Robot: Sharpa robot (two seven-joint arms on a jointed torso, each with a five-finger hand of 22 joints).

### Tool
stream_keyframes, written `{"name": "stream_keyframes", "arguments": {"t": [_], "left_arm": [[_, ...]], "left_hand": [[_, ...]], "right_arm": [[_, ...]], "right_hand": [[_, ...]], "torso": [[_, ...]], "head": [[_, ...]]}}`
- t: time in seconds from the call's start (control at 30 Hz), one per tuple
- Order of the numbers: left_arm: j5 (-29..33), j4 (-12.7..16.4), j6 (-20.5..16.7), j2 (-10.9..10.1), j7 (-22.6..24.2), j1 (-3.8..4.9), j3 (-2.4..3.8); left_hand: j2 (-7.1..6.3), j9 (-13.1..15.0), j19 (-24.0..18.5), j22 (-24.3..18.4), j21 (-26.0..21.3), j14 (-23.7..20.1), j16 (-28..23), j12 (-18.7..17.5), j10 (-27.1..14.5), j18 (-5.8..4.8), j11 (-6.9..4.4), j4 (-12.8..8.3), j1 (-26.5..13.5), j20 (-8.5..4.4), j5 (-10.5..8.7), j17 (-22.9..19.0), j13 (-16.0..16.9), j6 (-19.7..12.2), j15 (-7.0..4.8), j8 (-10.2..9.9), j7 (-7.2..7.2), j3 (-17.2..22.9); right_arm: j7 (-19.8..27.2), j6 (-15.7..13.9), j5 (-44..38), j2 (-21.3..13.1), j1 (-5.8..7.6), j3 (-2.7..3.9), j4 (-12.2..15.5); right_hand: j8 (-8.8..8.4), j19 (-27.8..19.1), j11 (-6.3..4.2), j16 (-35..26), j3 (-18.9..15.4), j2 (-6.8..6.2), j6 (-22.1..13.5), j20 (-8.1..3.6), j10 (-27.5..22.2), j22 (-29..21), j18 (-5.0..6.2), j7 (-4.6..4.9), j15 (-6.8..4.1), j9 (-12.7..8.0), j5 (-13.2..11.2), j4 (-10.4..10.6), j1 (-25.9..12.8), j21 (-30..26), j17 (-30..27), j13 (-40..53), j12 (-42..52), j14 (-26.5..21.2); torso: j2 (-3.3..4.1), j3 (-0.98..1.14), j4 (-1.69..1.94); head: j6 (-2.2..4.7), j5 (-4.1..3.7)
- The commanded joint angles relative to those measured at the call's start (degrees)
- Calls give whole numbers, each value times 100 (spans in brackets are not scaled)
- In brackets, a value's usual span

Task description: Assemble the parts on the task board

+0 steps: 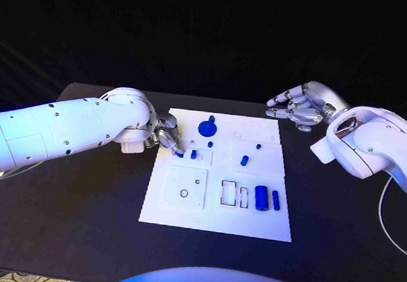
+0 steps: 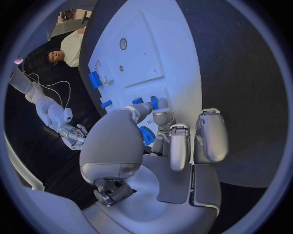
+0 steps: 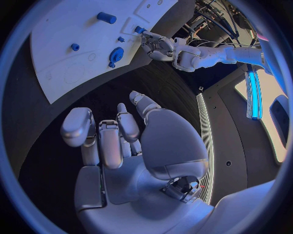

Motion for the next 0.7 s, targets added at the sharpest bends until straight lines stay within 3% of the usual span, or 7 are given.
{"name": "stream_keyframes", "arguments": {"t": [0.03,0.2,0.33,0.5,0.57,0.7], "left_arm": [[-63,1,141,16,-42,-15,-10],[-63,13,98,40,-84,-14,-10],[-63,1,90,83,-124,-14,-10],[-63,-16,117,125,-191,-14,-11],[-63,-21,114,142,-233,-14,-12],[-63,-31,107,158,-282,-14,-12]], "left_hand": [[28,-2,89,309,28,584,14,29,63,21,-3,-732,9,-39,27,1510,8,47,-44,19,-23,765],[43,-2,95,325,38,584,14,54,102,17,-7,-699,-96,-41,45,1510,34,83,-46,16,-32,782],[85,-7,114,366,73,584,14,158,200,9,-32,-536,-404,-49,38,1510,143,185,-61,13,-76,709],[53,-29,138,418,120,584,14,262,282,-3,-66,-448,-657,-74,33,1510,261,288,-93,-17,-120,601],[30,-34,142,425,125,584,14,283,297,-4,-74,-454,-694,-83,29,1510,288,312,-102,-25,-130,568],[4,-42,150,444,141,584,14,307,316,-8,-85,-449,-764,-98,23,1510,319,358,-119,-36,-144,488]], "right_arm": [[35,42,-2,-2,-3,2,10],[37,43,-2,-1,-3,2,13],[38,42,-2,0,-3,2,14],[39,43,-1,-2,-3,2,18],[38,47,14,-5,-3,2,18],[37,50,44,-8,-3,2,15]], "right_hand": [[34,-48,8,-34,38,16,-2,10,-48,-10,78,3,-30,8,20,2,35,-20,136,-6,-26,309],[34,-48,8,-34,38,16,-2,10,-48,-10,78,3,-30,8,20,2,35,-20,136,-6,-26,309],[34,-48,8,-34,38,16,-2,10,-48,-10,78,3,-30,8,20,2,35,-20,136,-6,-26,309],[34,-48,8,-34,38,16,-2,10,-48,-10,78,3,-30,8,20,2,35,-20,136,-6,-26,309],[34,-48,8,-34,38,16,-2,10,-48,-10,78,3,-30,8,20,2,35,-20,136,-6,-26,309],[34,-48,8,-34,38,16,-2,10,-48,-10,78,3,-30,8,20,2,35,-20,136,-6,-26,309]], "torso": [[0,0,-3],[-2,1,-5],[-7,5,-1],[-6,9,-7],[-4,5,-6],[-4,8,-9]], "head": [[-11,3],[-18,1],[-17,-1],[-22,0],[-18,-34],[-20,-9]]}}
